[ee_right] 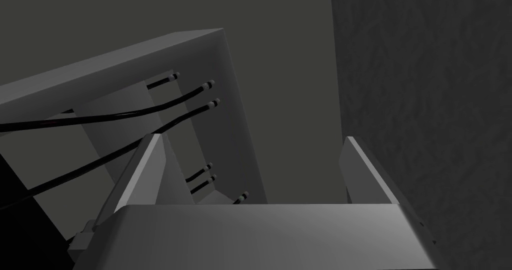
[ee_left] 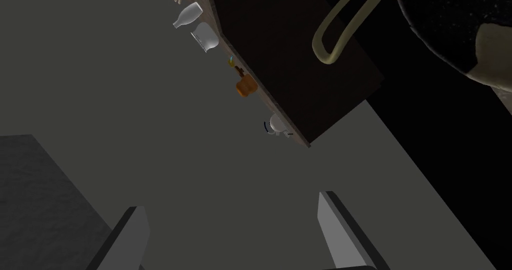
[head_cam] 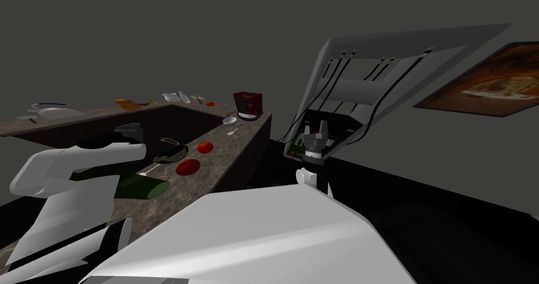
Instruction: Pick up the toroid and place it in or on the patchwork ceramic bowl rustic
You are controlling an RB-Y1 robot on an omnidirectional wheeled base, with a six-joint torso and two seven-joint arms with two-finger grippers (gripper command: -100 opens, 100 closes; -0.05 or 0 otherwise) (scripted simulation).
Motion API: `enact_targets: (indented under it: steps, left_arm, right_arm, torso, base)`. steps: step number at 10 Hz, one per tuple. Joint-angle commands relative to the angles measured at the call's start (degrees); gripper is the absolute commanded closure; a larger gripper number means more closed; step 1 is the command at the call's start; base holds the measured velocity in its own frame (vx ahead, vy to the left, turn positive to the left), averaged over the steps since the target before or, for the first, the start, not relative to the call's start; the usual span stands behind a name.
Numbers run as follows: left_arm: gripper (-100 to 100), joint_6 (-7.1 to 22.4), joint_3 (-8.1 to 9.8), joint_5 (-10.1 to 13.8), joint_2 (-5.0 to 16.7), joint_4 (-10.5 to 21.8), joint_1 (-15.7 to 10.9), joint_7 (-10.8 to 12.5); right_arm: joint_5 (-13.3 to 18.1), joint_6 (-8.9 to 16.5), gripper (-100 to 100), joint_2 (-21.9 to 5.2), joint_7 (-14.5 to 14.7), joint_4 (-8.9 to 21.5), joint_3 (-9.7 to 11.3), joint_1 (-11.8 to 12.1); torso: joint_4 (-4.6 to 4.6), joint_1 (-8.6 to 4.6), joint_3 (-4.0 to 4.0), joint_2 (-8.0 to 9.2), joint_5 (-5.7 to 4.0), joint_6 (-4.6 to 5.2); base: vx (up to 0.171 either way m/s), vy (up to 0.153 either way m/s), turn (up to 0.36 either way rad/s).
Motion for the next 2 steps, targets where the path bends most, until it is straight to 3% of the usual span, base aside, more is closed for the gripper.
enact_targets:
  steps: [1,2]
  left_arm:
    - [0,0.0,0.0,0.0,0.0,0.0,0.0,0.0]
    - [0,0.0,0.0,0.0,0.0,0.0,0.0,0.0]
  right_arm:
    - [0.0,0.0,0,0.0,0.0,0.0,0.0,0.0]
    - [0.0,0.0,0,0.0,0.0,0.0,0.0,0.0]
  torso:
    - [0.0,0.0,0.0,0.0,0.0,0.0]
    - [0.0,0.0,0.0,0.0,0.0,0.0]
  base:
    - [0.0,0.0,0.0]
    - [0.0,0.0,0.0]
